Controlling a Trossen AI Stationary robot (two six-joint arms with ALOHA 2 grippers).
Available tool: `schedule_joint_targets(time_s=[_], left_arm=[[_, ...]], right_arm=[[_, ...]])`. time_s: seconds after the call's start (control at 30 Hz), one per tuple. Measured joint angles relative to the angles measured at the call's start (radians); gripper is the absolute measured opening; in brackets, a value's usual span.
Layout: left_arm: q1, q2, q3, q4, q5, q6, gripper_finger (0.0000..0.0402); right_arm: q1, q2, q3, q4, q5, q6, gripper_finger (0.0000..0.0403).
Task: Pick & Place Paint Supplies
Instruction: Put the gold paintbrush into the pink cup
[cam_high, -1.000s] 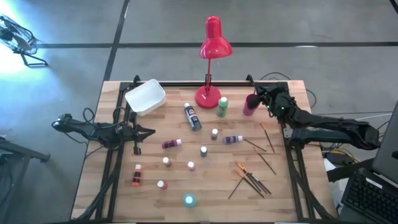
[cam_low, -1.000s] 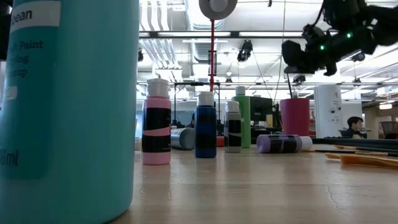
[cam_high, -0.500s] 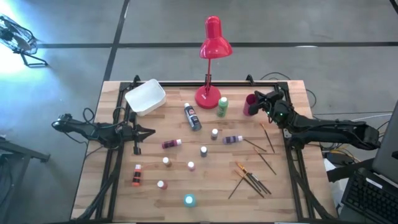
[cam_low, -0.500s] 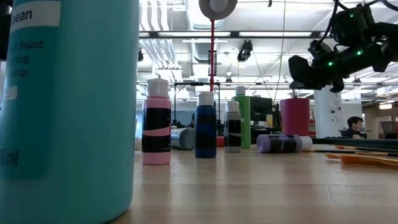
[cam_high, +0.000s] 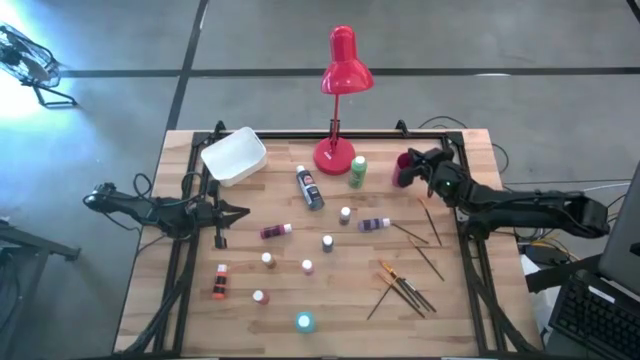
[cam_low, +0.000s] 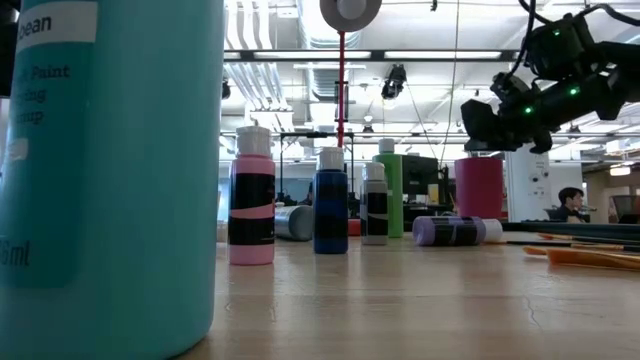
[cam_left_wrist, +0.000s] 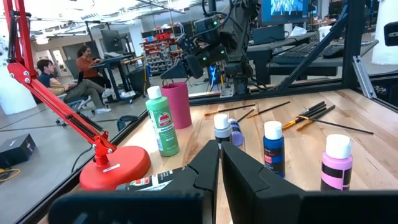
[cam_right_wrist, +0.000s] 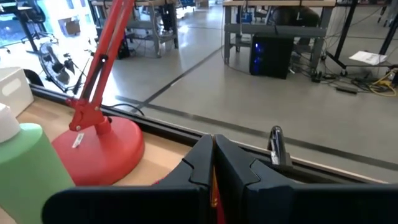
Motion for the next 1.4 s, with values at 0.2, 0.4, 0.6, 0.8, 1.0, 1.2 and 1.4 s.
schedule_joint_targets(time_s=[0.2,0.4,0.6,0.8,1.0,1.2,1.4], left_arm=[[0.000,0.000,0.000,0.000,0.000,0.000,0.0025],[0.000,0.000,0.000,0.000,0.000,0.000,0.0025],[0.000,0.000,0.000,0.000,0.000,0.000,0.0025],[0.000,0.000,0.000,0.000,0.000,0.000,0.0025],[0.000,0.000,0.000,0.000,0.000,0.000,0.0025],[0.000,0.000,0.000,0.000,0.000,0.000,0.0025],[0.000,0.000,0.000,0.000,0.000,0.000,0.0025]], right_arm=[[0.000,0.038,0.057,-0.047,0.001,0.005,0.0020],[0.000,0.080,0.163,-0.278,0.001,0.063,0.0079],[0.000,0.086,0.277,-0.315,0.002,0.009,0.0142],[0.001,0.075,0.432,-0.474,-0.005,-0.016,0.0188],[0.020,0.076,0.604,-0.676,-0.179,-0.014,0.0211],[0.190,0.076,0.753,-0.884,-0.247,-0.052,0.0196],[0.439,0.084,0.900,-1.077,-0.144,0.053,0.0162]])
